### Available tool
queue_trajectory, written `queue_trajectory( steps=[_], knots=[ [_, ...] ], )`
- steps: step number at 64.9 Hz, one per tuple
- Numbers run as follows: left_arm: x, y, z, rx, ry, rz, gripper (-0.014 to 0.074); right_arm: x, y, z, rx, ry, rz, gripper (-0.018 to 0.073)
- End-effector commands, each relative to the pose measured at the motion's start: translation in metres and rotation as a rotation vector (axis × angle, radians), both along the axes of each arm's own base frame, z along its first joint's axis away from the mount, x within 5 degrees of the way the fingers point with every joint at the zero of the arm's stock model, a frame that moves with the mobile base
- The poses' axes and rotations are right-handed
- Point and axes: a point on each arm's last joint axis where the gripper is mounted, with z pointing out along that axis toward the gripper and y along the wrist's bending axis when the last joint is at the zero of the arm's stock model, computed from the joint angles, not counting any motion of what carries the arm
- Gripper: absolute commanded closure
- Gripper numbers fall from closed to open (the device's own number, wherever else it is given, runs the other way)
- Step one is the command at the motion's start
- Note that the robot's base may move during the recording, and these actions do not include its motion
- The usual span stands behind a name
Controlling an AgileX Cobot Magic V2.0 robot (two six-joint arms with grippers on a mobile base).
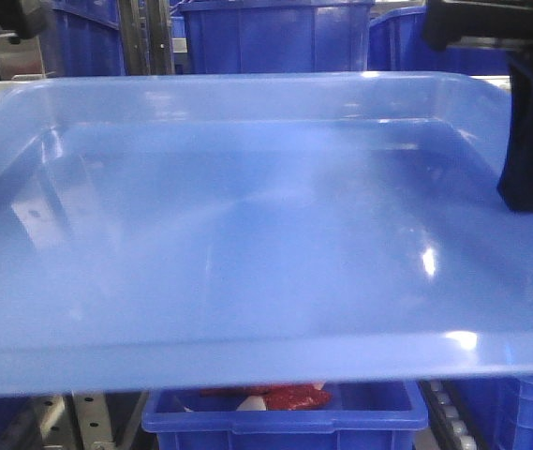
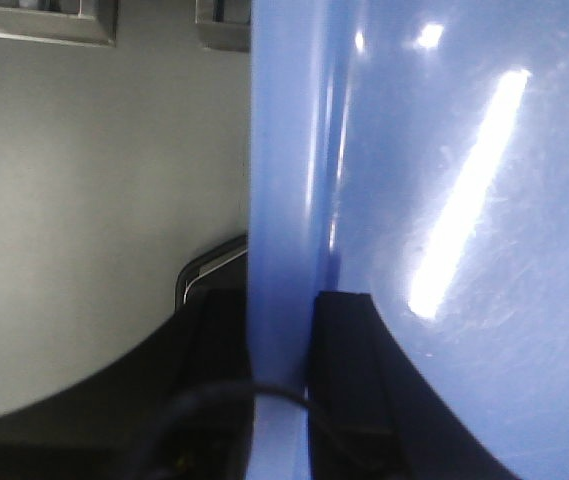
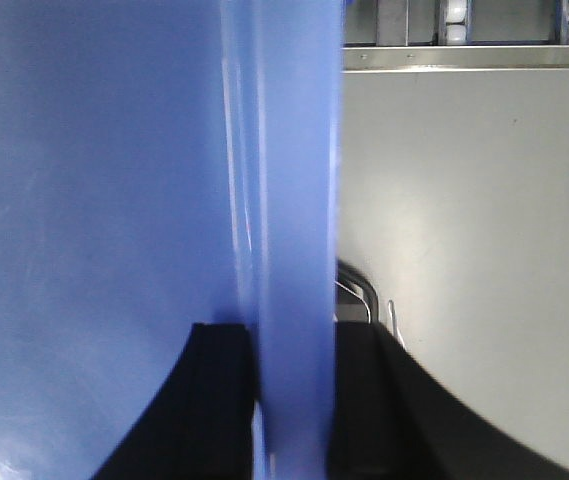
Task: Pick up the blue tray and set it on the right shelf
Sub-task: 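Carry the tray with both grippers toward the shelf rack, then raise the tray and lower it onto the upper shelf with both grippers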
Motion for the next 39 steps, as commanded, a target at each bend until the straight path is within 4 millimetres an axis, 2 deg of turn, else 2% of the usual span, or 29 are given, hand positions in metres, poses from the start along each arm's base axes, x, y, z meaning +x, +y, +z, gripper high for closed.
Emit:
queue_trajectory(
  steps=[1,12,20,25,34,39],
  knots=[
    [0.004,-0.002,0.027,-0.068,-0.126,0.000,0.0617,0.000,-0.001,0.029,0.043,-0.076,-0.003,0.0412],
    [0.012,-0.007,0.064,-0.125,-0.265,-0.053,0.0617,0.007,0.002,0.073,0.094,-0.210,0.038,0.0412],
    [0.025,-0.010,0.092,-0.171,-0.347,-0.039,0.0617,0.018,0.000,0.108,0.141,-0.323,0.019,0.0412],
    [0.041,-0.012,0.107,-0.178,-0.399,-0.042,0.0617,0.034,-0.002,0.125,0.154,-0.378,0.000,0.0412],
    [0.076,-0.019,0.134,-0.201,-0.529,-0.054,0.0617,0.067,-0.005,0.143,0.148,-0.455,-0.023,0.0412],
    [0.098,-0.023,0.143,-0.214,-0.581,-0.042,0.0617,0.086,-0.003,0.150,0.149,-0.495,-0.026,0.0412]
  ],
)
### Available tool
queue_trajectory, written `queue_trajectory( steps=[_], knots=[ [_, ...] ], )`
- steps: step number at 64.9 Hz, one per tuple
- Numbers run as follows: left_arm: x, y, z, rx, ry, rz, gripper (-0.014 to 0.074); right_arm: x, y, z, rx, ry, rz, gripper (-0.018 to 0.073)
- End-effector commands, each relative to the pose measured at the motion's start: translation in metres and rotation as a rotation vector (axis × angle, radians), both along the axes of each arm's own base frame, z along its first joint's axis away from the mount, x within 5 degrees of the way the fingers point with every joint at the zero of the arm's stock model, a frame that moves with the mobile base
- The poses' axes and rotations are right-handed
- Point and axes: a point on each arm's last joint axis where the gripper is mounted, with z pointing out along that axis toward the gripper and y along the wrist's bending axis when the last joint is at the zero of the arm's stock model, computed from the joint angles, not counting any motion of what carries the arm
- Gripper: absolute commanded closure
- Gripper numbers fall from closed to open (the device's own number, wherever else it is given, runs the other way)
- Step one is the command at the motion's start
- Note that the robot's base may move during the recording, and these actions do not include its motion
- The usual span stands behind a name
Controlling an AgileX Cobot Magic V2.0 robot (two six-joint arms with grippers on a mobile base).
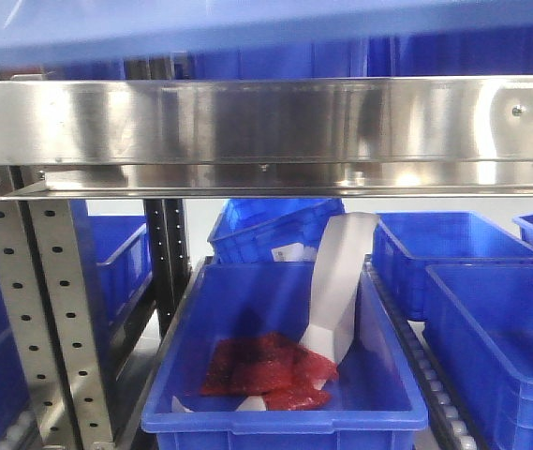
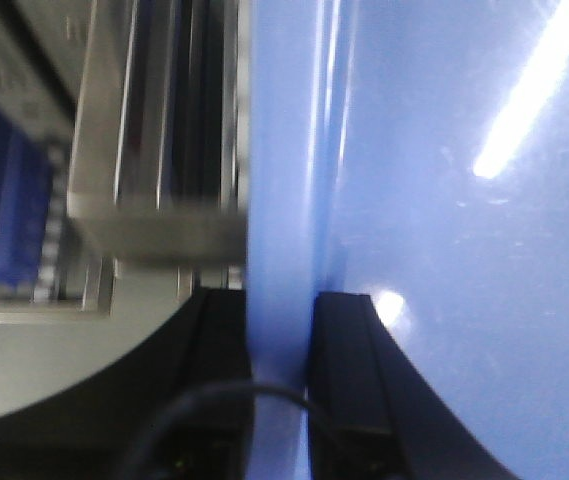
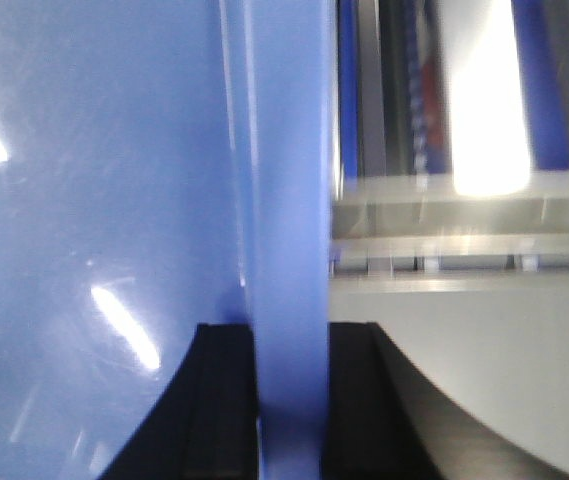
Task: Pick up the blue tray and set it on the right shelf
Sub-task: 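Raise the tray and lower it onto the upper shelf with both grippers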
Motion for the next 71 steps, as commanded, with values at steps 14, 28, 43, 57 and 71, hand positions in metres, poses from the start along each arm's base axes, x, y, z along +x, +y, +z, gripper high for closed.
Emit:
queue_trajectory(
  steps=[14,28,43,57,71],
  knots=[
    [0.073,-0.019,0.048,-0.218,-0.317,0.007,0.0617,0.069,0.017,0.036,0.156,-0.272,0.011,0.0412],
    [0.114,-0.026,0.038,-0.258,-0.419,0.019,0.0617,0.110,0.027,0.027,0.175,-0.402,0.017,0.0412],
    [0.128,-0.031,0.011,-0.231,-0.321,0.031,0.0617,0.129,0.034,0.004,0.159,-0.368,0.016,0.0412],
    [0.135,-0.033,-0.007,-0.192,-0.266,0.038,0.0591,0.135,0.034,-0.010,0.130,-0.306,0.007,0.0409],
    [0.137,-0.031,-0.008,-0.144,-0.284,0.041,0.0297,0.137,0.024,-0.013,0.068,-0.290,-0.016,0.0274]
  ],
)
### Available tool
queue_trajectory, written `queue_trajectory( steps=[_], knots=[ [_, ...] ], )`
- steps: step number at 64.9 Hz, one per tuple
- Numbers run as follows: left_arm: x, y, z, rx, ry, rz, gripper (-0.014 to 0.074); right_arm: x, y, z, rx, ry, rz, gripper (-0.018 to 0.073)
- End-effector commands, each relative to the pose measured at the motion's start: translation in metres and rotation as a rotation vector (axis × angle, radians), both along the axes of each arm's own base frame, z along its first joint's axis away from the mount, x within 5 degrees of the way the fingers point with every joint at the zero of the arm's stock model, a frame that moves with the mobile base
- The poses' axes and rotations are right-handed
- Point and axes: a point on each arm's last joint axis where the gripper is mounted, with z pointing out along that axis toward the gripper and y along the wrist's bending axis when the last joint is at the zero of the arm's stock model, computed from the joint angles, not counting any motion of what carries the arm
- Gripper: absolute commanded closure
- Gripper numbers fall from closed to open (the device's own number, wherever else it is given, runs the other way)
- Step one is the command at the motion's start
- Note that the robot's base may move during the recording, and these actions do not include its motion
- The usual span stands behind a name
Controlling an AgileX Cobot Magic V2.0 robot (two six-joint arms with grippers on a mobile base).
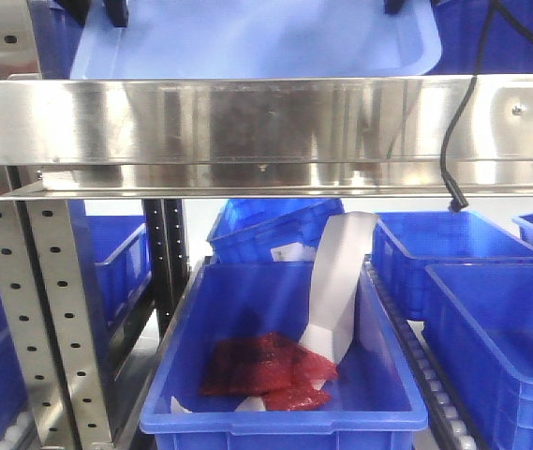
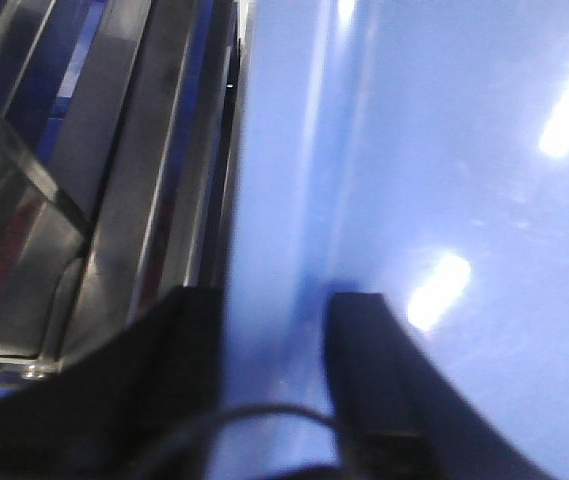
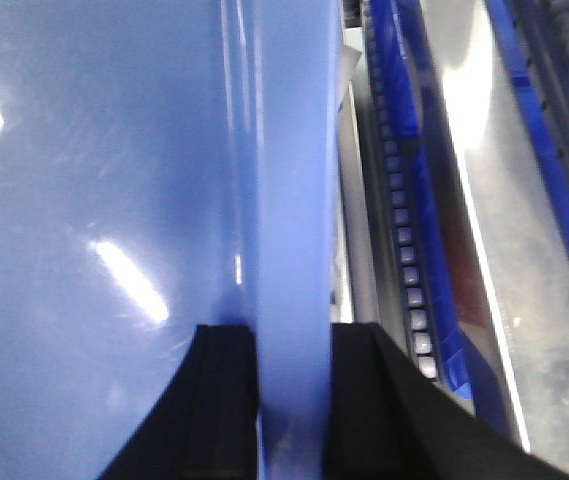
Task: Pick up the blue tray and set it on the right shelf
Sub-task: 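Raise the tray and lower it onto the upper shelf with both grippers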
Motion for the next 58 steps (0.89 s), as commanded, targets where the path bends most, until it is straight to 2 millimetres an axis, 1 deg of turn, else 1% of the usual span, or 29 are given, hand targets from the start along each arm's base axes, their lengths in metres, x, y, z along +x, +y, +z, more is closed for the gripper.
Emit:
queue_trajectory(
  steps=[1,5,7,8,10,14,25,28,34,38,40,44,48,51,52,56,58],
  knots=[
    [-0.015,-0.015,0.046,-0.148,-0.166,-0.052,0.0264,-0.011,0.005,0.040,0.106,-0.156,0.034,0.0235],
    [-0.015,-0.014,0.045,-0.124,-0.172,-0.049,0.0191,-0.010,0.001,0.039,0.082,-0.148,0.022,0.0125],
    [-0.015,-0.013,0.045,-0.110,-0.173,-0.046,0.0173,-0.009,-0.001,0.038,0.070,-0.143,0.016,0.0074],
    [-0.015,-0.012,0.045,-0.102,-0.173,-0.045,0.0168,-0.009,-0.002,0.038,0.064,-0.142,0.012,0.0041],
    [-0.015,-0.011,0.045,-0.089,-0.176,-0.043,0.0163,-0.008,-0.005,0.037,0.048,-0.141,0.004,0.0005],
    [-0.014,-0.009,0.045,-0.059,-0.182,-0.038,0.0162,-0.007,-0.009,0.036,0.025,-0.134,-0.007,-0.0041],
    [-0.012,-0.003,0.045,-0.033,-0.183,-0.022,0.0162,-0.005,-0.018,0.034,0.013,-0.119,-0.031,-0.0050],
    [-0.010,0.002,0.045,-0.032,-0.183,-0.010,0.0162,-0.004,-0.020,0.034,0.013,-0.120,-0.038,-0.0050],
    [-0.008,0.008,0.044,-0.034,-0.173,0.006,0.0162,-0.004,-0.021,0.034,0.012,-0.119,-0.039,-0.0050],
    [-0.008,0.009,0.043,-0.033,-0.167,0.010,0.0165,-0.004,-0.021,0.034,0.012,-0.119,-0.039,-0.0050],
    [-0.008,0.009,0.043,-0.033,-0.167,0.010,0.0182,-0.004,-0.021,0.035,0.013,-0.122,-0.038,-0.0048],
    [-0.008,0.009,0.043,-0.033,-0.167,0.010,0.0260,-0.004,-0.020,0.035,0.013,-0.125,-0.034,-0.0014],
    [-0.009,0.007,0.044,-0.036,-0.170,0.005,0.0395,-0.005,-0.020,0.034,-0.002,-0.119,-0.024,0.0077],
    [-0.008,0.006,0.045,-0.040,-0.181,0.002,0.0518,-0.005,-0.020,0.034,-0.018,-0.117,-0.010,0.0176],
    [-0.008,0.006,0.045,-0.040,-0.181,0.001,0.0547,-0.005,-0.020,0.034,-0.019,-0.116,-0.009,0.0223],
    [-0.008,0.006,0.045,-0.043,-0.187,-0.001,0.0651,-0.005,-0.019,0.034,-0.017,-0.120,-0.008,0.0355],
    [-0.007,0.005,0.044,-0.044,-0.190,-0.002,0.0642,-0.005,-0.019,0.035,-0.016,-0.123,-0.008,0.0410]
  ],
)
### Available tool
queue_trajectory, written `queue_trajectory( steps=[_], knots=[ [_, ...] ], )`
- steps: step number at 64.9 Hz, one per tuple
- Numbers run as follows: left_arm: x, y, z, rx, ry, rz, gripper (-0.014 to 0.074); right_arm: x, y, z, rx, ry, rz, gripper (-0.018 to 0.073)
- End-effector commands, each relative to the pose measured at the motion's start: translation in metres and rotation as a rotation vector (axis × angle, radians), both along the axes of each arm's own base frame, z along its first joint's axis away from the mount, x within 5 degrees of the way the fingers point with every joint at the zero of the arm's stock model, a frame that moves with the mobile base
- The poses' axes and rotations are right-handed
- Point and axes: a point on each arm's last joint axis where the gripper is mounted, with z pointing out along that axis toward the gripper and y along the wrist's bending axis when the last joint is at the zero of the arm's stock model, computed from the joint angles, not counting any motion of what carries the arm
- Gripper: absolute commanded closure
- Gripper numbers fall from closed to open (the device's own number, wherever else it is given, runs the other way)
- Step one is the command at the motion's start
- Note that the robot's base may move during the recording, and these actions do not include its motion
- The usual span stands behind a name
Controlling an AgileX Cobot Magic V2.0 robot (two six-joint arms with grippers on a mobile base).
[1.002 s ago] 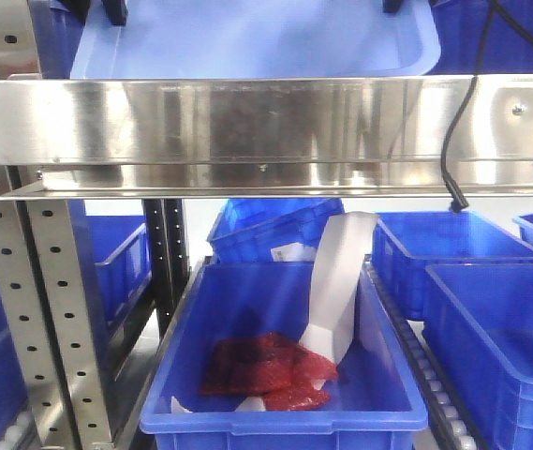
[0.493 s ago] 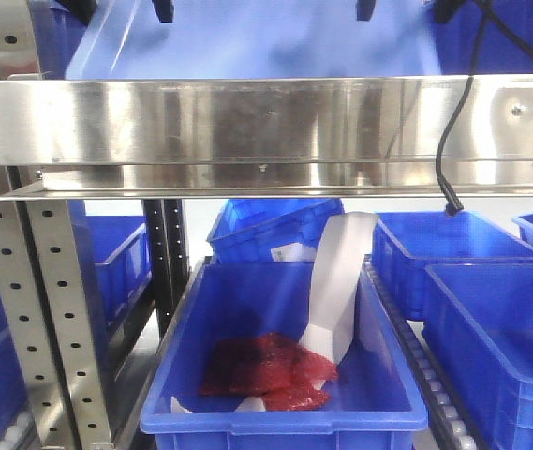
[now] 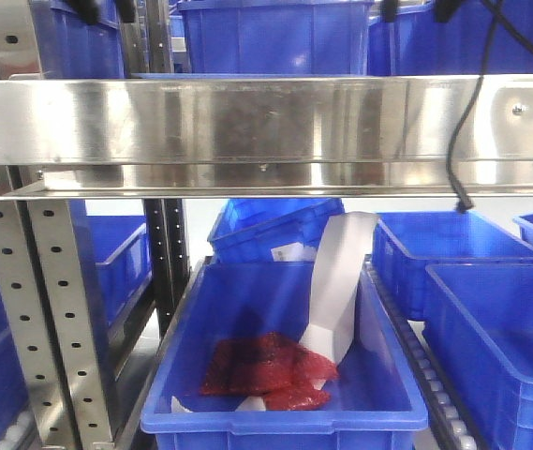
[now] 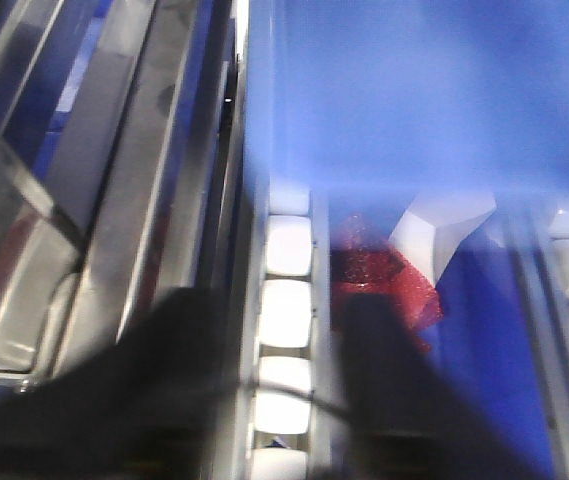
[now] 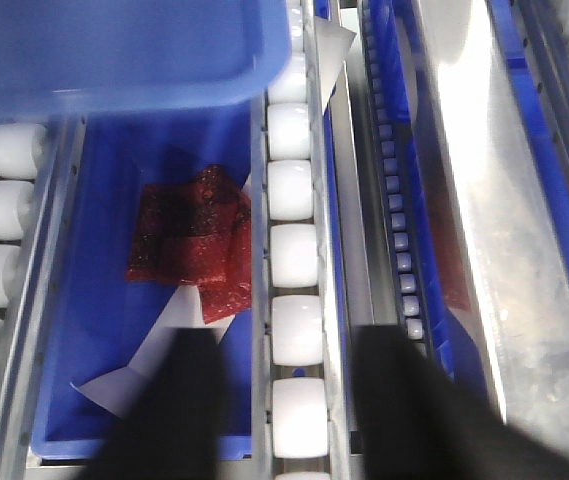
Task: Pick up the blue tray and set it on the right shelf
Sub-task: 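Raise the tray and lower it onto the upper shelf with both grippers, then open both grippers and withdraw them from the tray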
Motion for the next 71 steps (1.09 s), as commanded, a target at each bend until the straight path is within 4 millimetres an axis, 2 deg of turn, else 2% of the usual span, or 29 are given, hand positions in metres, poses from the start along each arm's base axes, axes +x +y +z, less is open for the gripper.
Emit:
queue_trajectory(
  steps=[1,4,10,17,22,30,37,42,49,57,64,71],
  knots=[
    [-0.010,0.002,0.043,-0.056,-0.161,-0.019,0.0638,-0.010,-0.006,0.040,0.004,-0.151,0.015,0.0438],
    [-0.011,0.003,0.044,-0.056,-0.161,-0.017,0.0638,-0.011,-0.006,0.042,0.012,-0.150,0.016,0.0536],
    [-0.019,0.008,0.056,-0.045,-0.145,-0.005,0.0645,-0.018,-0.004,0.055,0.036,-0.147,0.052,0.0523],
    [-0.039,0.015,0.086,-0.080,-0.201,-0.021,0.0645,-0.036,-0.002,0.088,0.113,-0.218,0.117,0.0522],
    [-0.054,0.017,0.101,-0.143,-0.209,-0.033,0.0645,-0.047,0.002,0.102,0.164,-0.263,0.157,0.0522],
    [-0.077,0.018,0.106,-0.146,-0.223,-0.058,0.0645,-0.067,0.008,0.111,0.170,-0.316,0.202,0.0522],
    [-0.100,0.014,0.102,-0.176,-0.300,-0.124,0.0645,-0.091,0.014,0.119,0.191,-0.440,0.257,0.0522],
    [-0.114,0.017,0.092,-0.224,-0.353,-0.149,0.0645,-0.110,0.013,0.116,0.206,-0.506,0.282,0.0522],
    [-0.137,0.024,0.079,-0.277,-0.447,-0.189,0.0645,-0.135,0.004,0.101,0.195,-0.582,0.306,0.0522],
    [-0.173,0.038,0.065,-0.332,-0.582,-0.242,0.0645,-0.169,-0.011,0.069,0.145,-0.622,0.339,0.0522],
    [-0.203,0.051,0.054,-0.289,-0.671,-0.296,0.0645,-0.198,-0.024,0.048,0.143,-0.688,0.349,0.0522],
    [-0.232,0.063,0.040,-0.266,-0.733,-0.339,0.0645,-0.228,-0.037,0.038,0.167,-0.814,0.348,0.0522]
  ],
)
